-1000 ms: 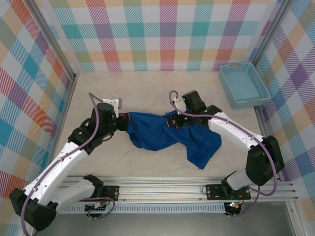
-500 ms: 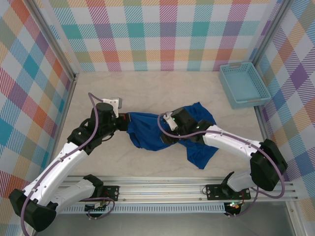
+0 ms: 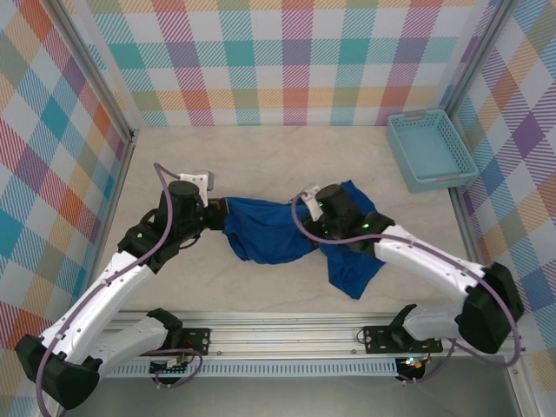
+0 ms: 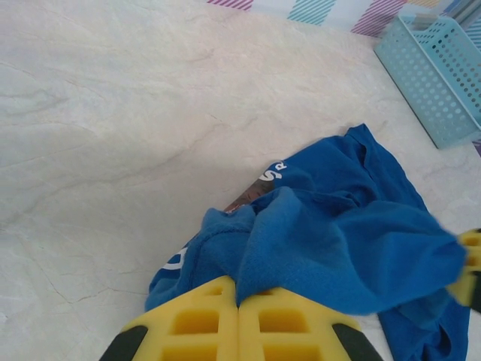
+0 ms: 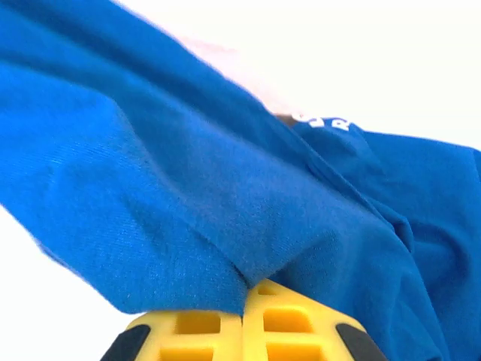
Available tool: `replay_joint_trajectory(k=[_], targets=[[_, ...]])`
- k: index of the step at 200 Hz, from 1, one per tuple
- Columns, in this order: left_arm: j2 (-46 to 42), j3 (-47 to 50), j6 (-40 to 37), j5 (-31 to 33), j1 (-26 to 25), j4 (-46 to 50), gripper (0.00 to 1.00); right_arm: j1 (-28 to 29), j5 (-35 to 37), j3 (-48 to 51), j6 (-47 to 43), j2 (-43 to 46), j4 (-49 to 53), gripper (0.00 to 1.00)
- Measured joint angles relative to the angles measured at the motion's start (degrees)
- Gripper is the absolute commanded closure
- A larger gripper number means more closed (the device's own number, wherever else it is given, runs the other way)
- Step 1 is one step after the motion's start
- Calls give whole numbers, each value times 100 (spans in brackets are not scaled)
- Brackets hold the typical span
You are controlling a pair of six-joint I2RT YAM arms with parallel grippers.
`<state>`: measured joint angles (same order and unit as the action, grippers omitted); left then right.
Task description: Fold the inside-out t-shirt
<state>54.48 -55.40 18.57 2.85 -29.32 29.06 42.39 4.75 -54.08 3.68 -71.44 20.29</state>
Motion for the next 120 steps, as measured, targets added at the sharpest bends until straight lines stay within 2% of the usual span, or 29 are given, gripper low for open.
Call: replay_joint_trajectory(k=[31, 87, 98, 120], targets=[[0, 0, 0, 66, 0, 2, 100, -564, -1069, -2, 79, 420, 225, 90], [-63, 0, 0, 83, 2, 107, 100, -1158, -2402, -22, 365, 444, 693, 91], [-120, 0, -2, 74, 4, 107, 100, -1187, -2669, 9, 428, 444, 678, 87], [-258, -11, -24, -85, 28, 96, 100, -1193, -3230, 243, 568, 442, 507, 73]])
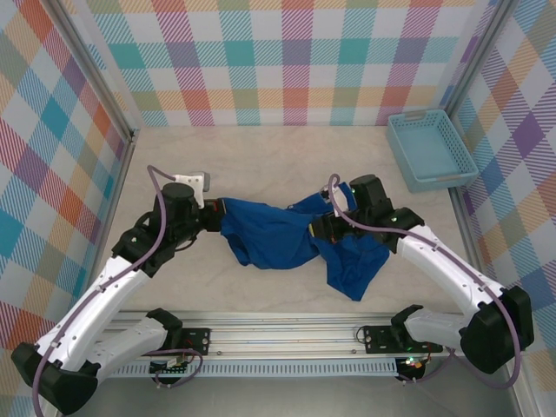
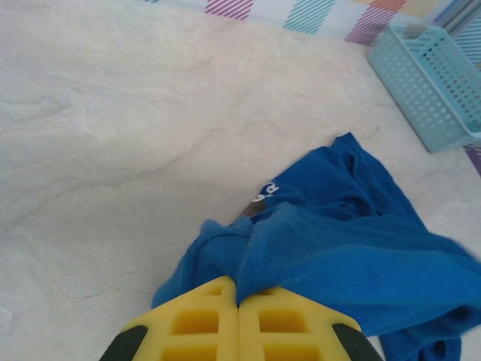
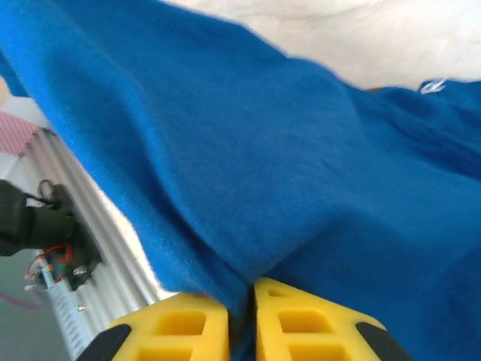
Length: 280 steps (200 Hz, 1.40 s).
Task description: Fold the inside-out t-shirt
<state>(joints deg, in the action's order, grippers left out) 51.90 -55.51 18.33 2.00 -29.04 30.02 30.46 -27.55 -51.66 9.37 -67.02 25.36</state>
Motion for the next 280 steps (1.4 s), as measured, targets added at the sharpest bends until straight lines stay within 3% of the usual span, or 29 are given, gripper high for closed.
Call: replay_joint_trajectory(k=[18, 60, 70, 103, 149, 170, 198, 217, 239, 254, 280], targets=[[-28, -59, -15, -221, 4, -2, 100, 37, 0, 70, 26, -15, -44, 62], [-28, -184, -87, -511, 7, -15, 100, 385, 813, 0, -149, -116, -446, 49], [-28, -192, -116, -549, 7, -13, 100, 566, 986, -68, -267, -232, -527, 41], [-28, -210, -195, -562, 9, -11, 100, 944, 1364, -313, -503, -859, -739, 34], [-28, -221, -260, -490, 9, 9, 100, 931, 2518, -538, -345, -1845, -487, 30], [-28, -221, -262, -428, 9, 11, 100, 804, 3008, -529, -131, -1875, -155, 29], [-28, -221, -262, -387, 9, 11, 100, 321, 3099, -382, 205, -1648, 98, 30], [-28, -221, -260, -387, 11, 11, 100, 31, 3023, -280, 387, -1683, 155, 38], [-28, -221, -260, -372, 11, 11, 100, -125, 2806, -254, 542, -2015, 107, 79], [-28, -221, -258, -278, 11, 9, 100, -212, 2699, -254, 557, -2203, 96, 98], [20, -262, -245, 17, 50, 7, 100, -387, 2704, -330, 509, -1897, 94, 100]])
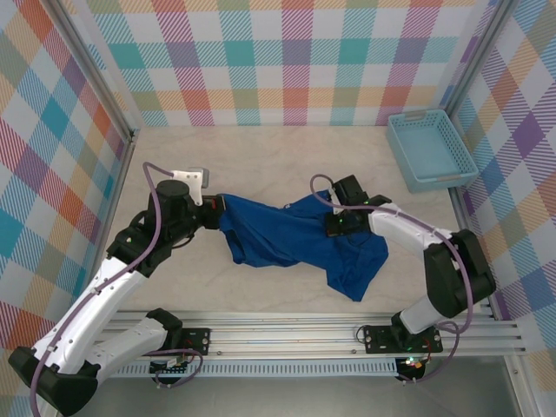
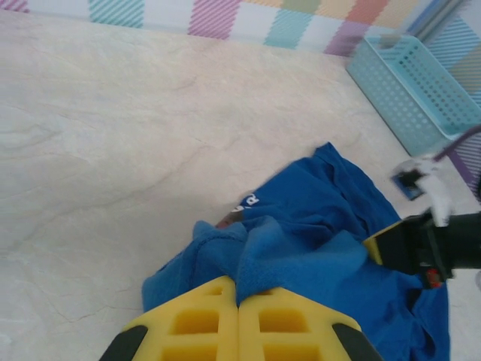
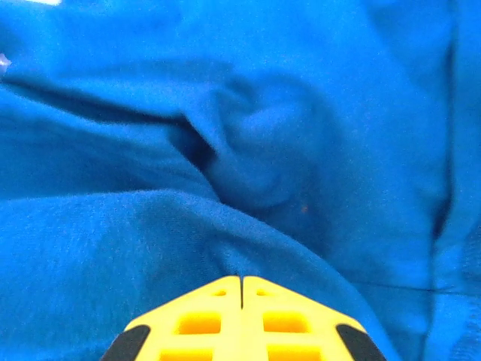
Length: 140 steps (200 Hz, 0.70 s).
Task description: Fold the inside-out t-shirt
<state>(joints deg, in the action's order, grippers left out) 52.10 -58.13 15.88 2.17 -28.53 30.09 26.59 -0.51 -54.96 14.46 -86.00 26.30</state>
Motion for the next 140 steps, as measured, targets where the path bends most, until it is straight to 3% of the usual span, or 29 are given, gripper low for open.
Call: replay_joint_trajectory(k=[35, 75, 117, 140], targets=[[476, -640, 52, 365, 400, -42, 100, -535, 55, -1167, -116, 911, 26, 100], [870, -1683, -151, 577, 686, -332, 100, -866, 238, -2734, -474, 1163, -87, 100], [916, -1939, -601, 739, 726, -514, 100, -868, 85, -2885, -892, 1209, 70, 100], [1001, -1939, -756, 833, 841, -516, 100, -868, -313, -2885, -1113, 1207, 247, 93]])
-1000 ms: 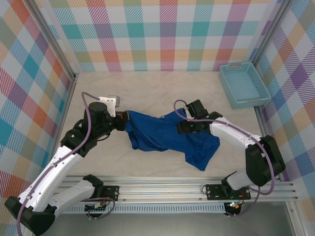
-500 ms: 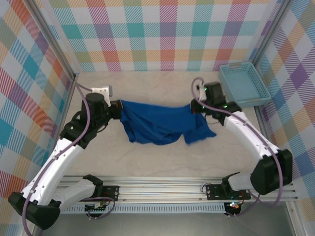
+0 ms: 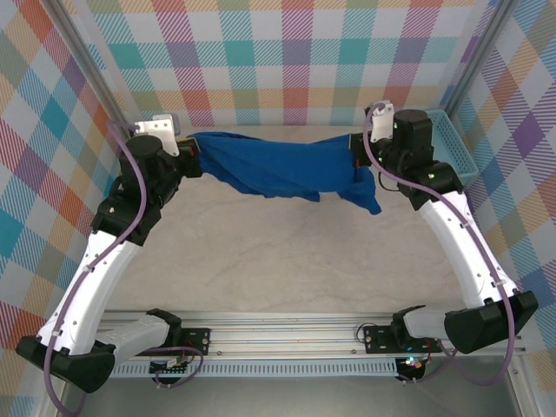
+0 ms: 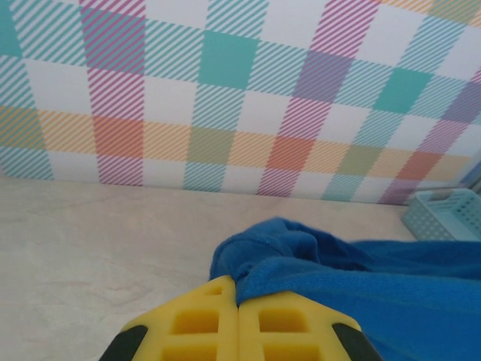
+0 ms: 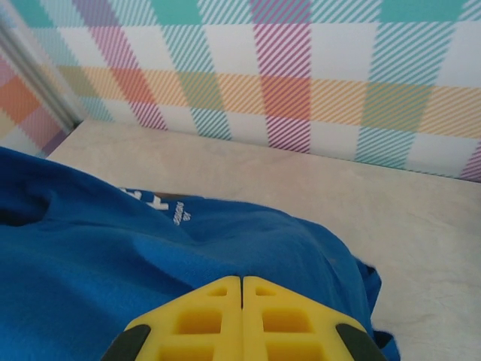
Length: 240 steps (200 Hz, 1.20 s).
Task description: Fold the inside-out t-shirt
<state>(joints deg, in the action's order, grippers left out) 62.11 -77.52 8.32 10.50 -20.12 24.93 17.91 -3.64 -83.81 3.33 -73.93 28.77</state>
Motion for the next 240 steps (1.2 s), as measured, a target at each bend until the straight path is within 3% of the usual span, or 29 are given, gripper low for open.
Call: replay_joint_trajectory(k=[62, 70, 83, 116, 139, 166, 192, 240], targets=[[378, -9, -24, -352, 111, -168, 100, 0, 505, -267, 101, -570, 649, 85], [450, -17, -22, -435, 111, -177, 100, 0, 573, -267, 111, -643, 673, 87], [573, -37, -20, -546, 111, -186, 100, 0, 651, -267, 101, -787, 693, 100], [914, -229, -17, -758, 116, -225, 100, 0, 577, -299, 133, -1067, 623, 100], [1008, -374, 26, -977, 116, -280, 100, 35, 85, -273, 234, -1172, 323, 72], [970, -245, 129, -1180, 116, -446, 100, 400, -330, 94, 411, -1456, -160, 59], [861, 105, 223, -1268, 116, -520, 100, 953, -525, 247, 662, -2365, -442, 36], [761, 323, 278, -1285, 116, -516, 100, 1740, -706, -461, 966, -4363, -562, 29]])
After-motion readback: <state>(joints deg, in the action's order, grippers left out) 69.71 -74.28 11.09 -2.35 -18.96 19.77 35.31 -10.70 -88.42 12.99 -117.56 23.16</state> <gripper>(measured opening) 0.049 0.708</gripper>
